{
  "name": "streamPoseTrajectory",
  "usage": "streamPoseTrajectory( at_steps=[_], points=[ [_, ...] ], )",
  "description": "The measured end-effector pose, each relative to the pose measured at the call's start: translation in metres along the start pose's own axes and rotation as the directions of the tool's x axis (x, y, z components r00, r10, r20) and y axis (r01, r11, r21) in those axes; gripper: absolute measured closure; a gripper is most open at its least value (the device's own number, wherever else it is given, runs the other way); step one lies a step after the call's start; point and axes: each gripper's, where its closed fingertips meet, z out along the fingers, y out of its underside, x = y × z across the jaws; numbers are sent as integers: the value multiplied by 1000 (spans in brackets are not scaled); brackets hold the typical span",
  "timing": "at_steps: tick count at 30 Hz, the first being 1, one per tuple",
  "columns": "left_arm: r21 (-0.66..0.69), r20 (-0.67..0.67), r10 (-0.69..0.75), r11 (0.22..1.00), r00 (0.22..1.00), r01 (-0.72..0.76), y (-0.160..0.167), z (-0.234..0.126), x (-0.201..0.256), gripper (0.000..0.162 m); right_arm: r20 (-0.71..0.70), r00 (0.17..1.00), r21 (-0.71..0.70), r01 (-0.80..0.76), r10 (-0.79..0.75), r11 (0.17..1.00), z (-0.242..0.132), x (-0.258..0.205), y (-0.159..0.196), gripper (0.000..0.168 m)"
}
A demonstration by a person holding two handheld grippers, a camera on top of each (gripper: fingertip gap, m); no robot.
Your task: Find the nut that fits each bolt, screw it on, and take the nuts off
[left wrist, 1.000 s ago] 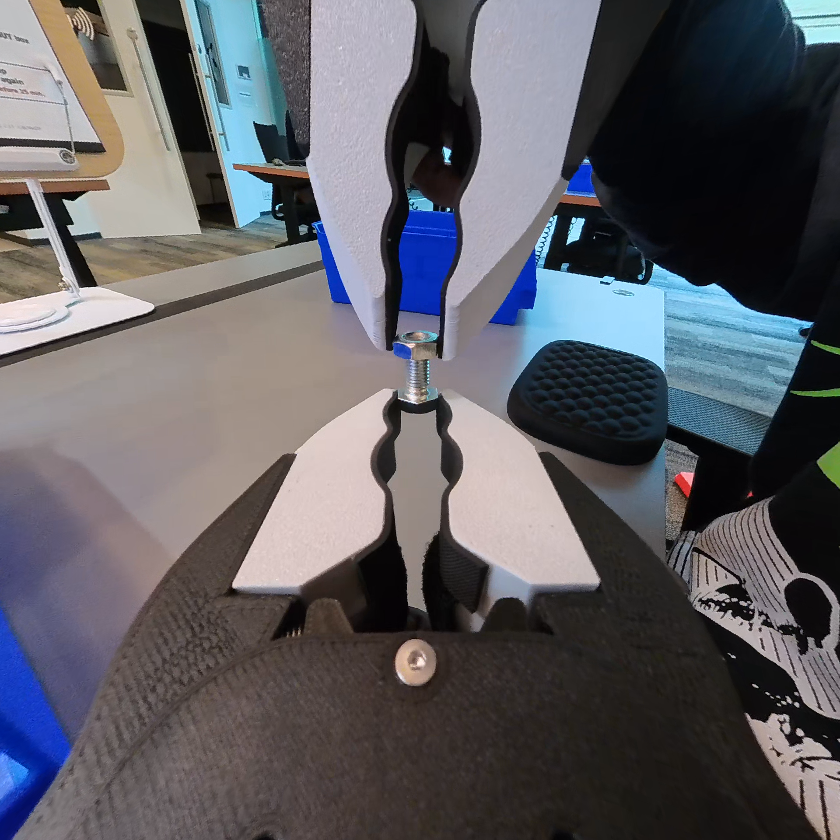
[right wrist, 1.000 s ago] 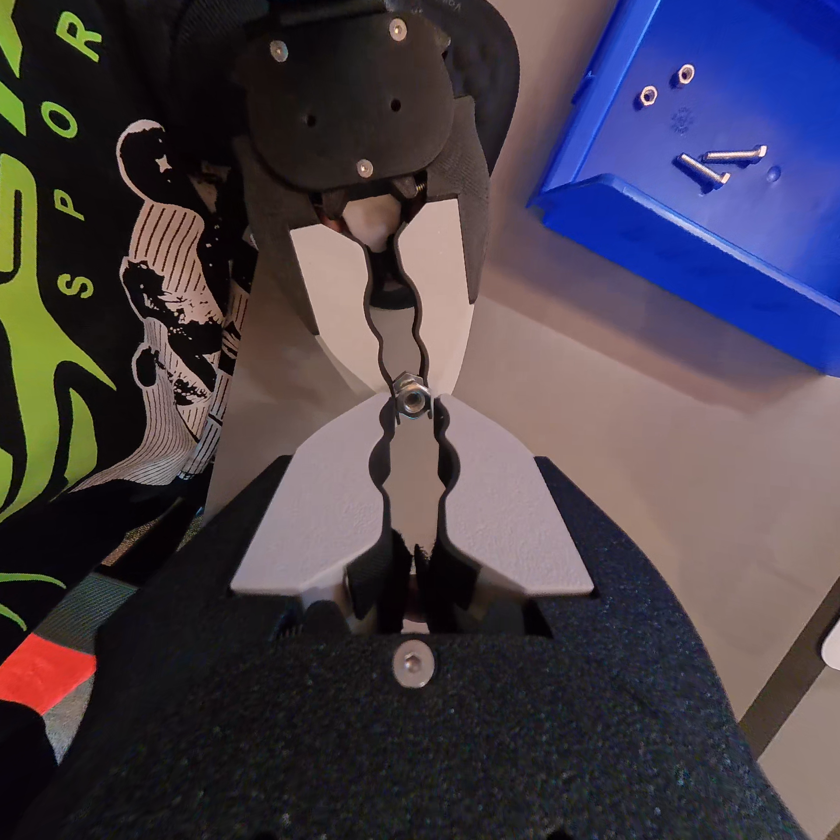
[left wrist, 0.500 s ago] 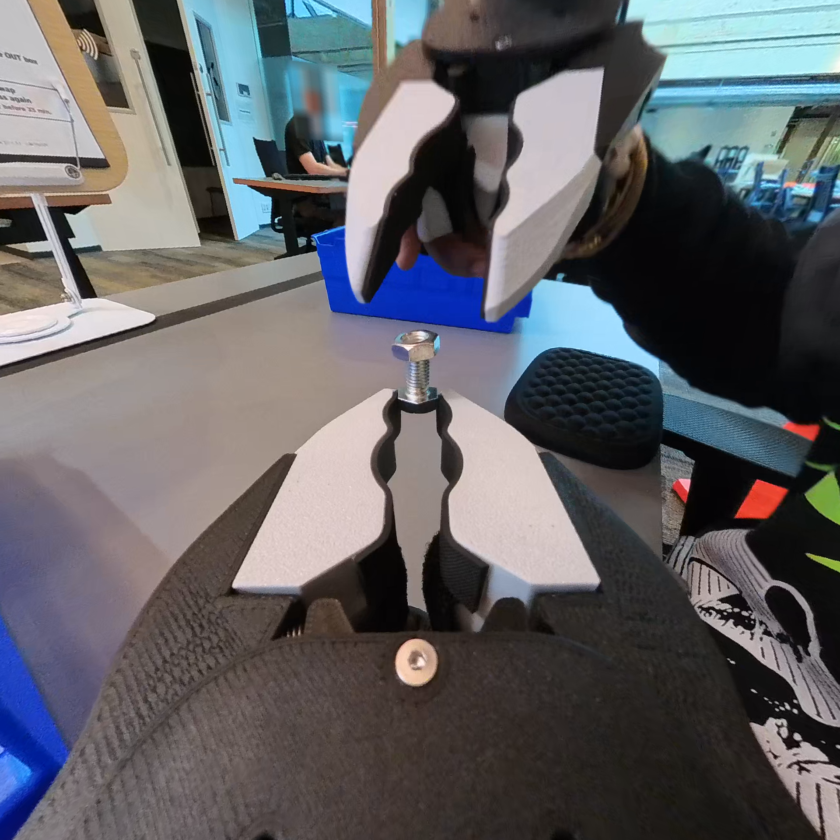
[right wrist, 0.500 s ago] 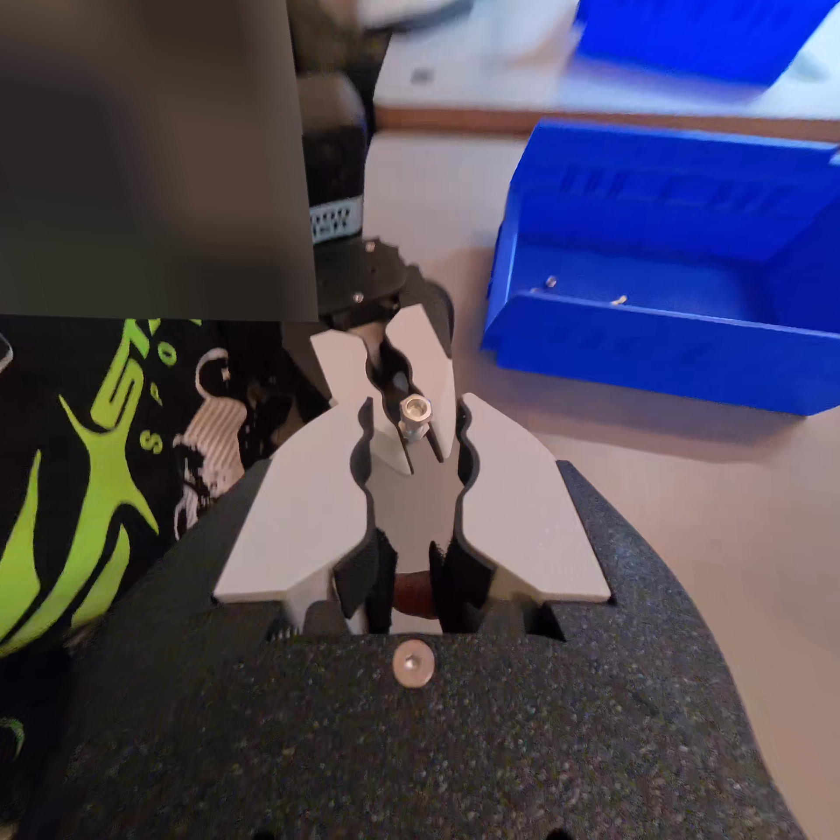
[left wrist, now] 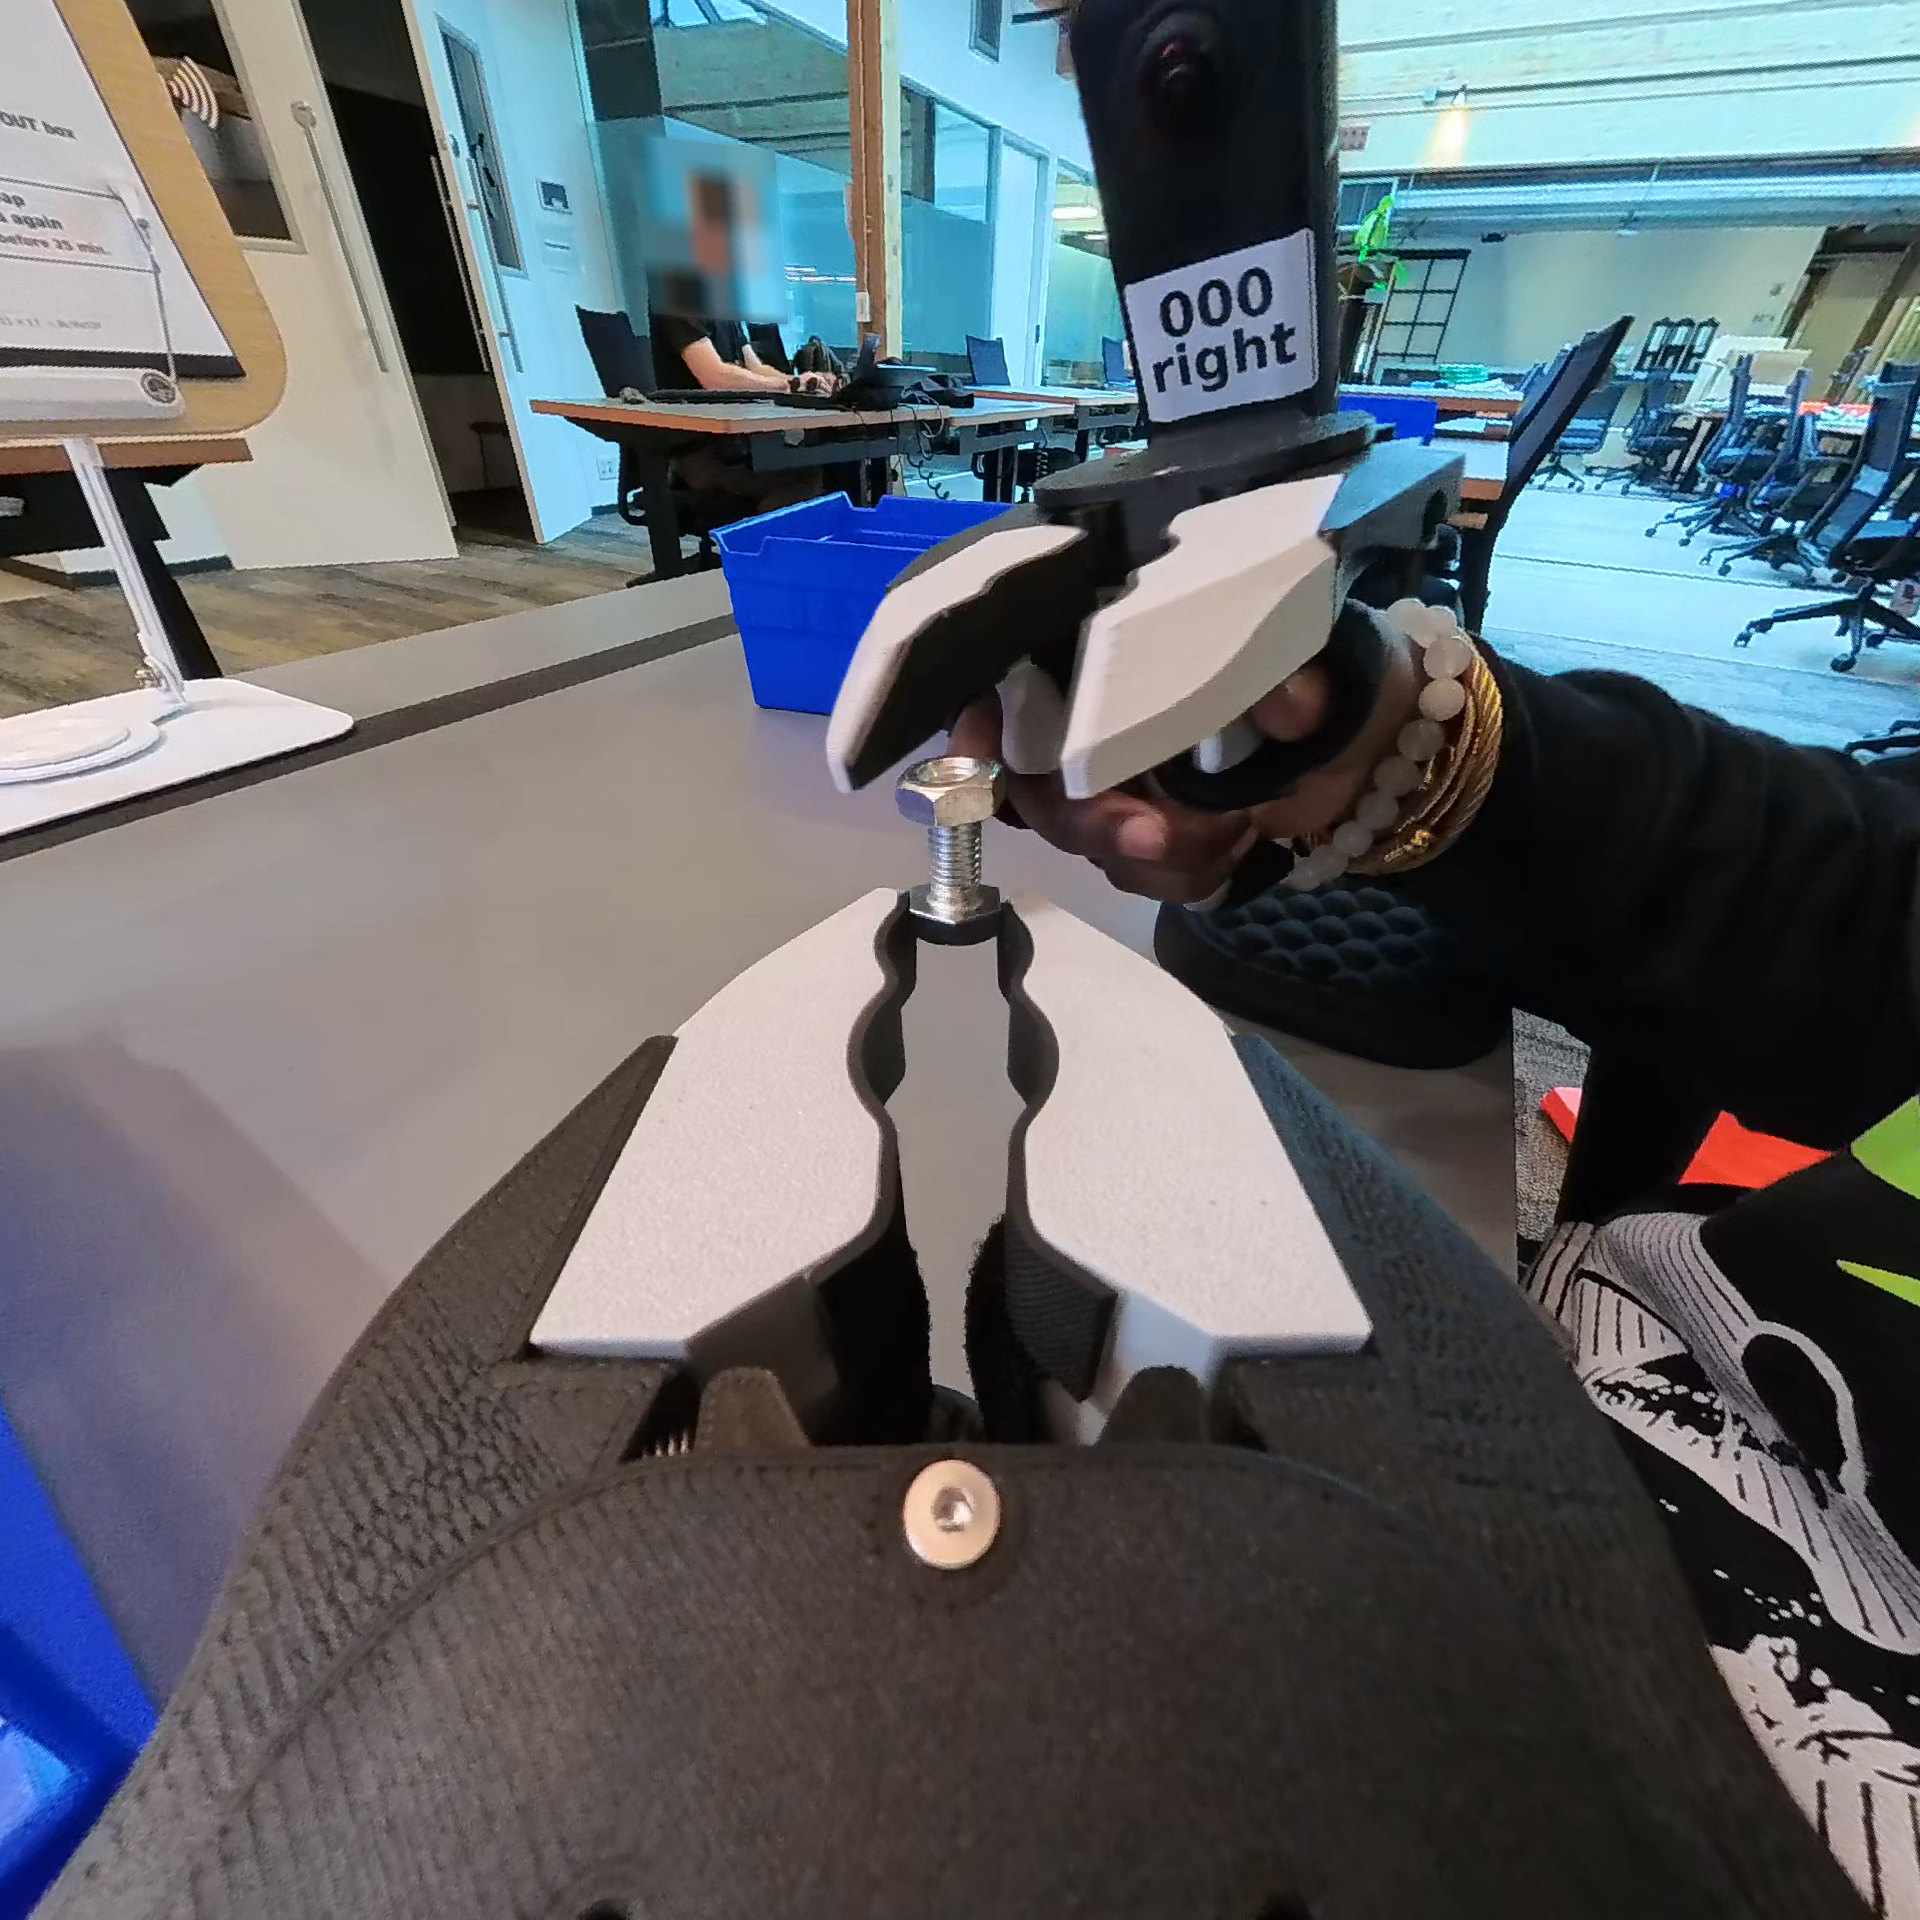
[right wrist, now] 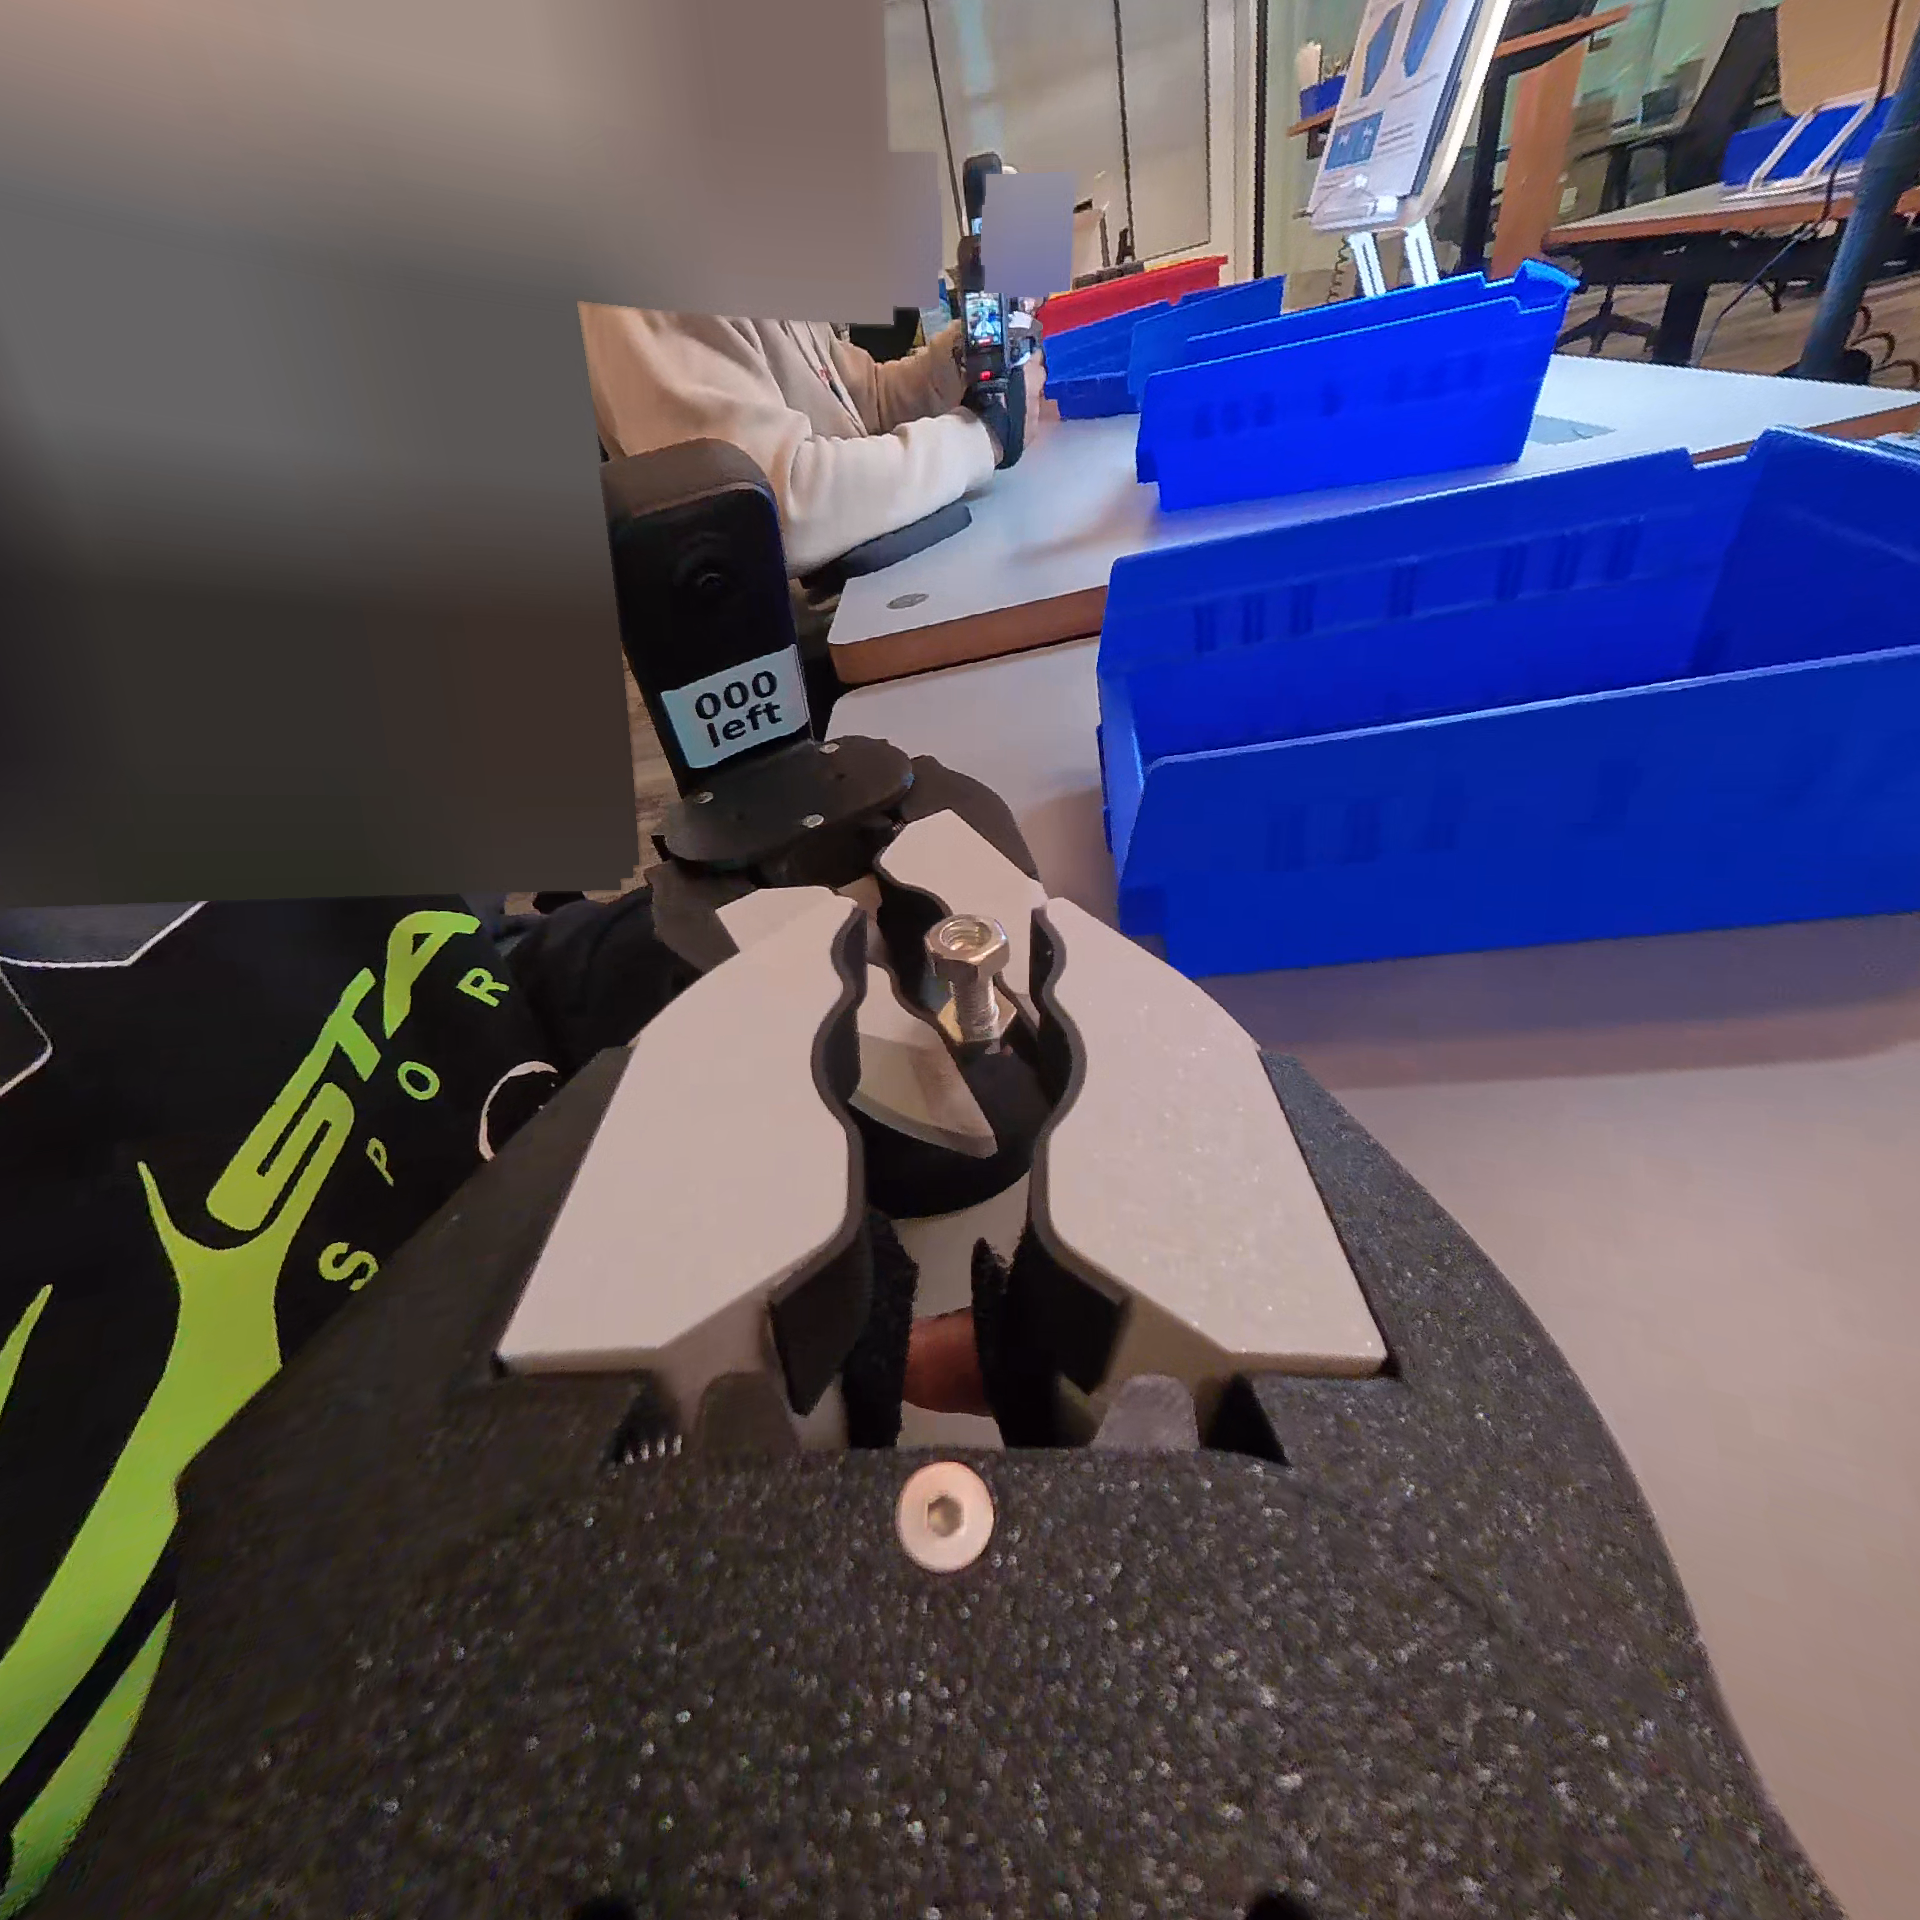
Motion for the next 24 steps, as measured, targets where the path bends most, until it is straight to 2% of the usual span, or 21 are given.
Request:
streamPoseTrajectory(
  at_steps=[24],
  points=[
    [5,6,-18,1000,1000,18,0,-1,-2,147,-18,999,-2,36,-36,999,-5,-3,0,140]
  ],
)
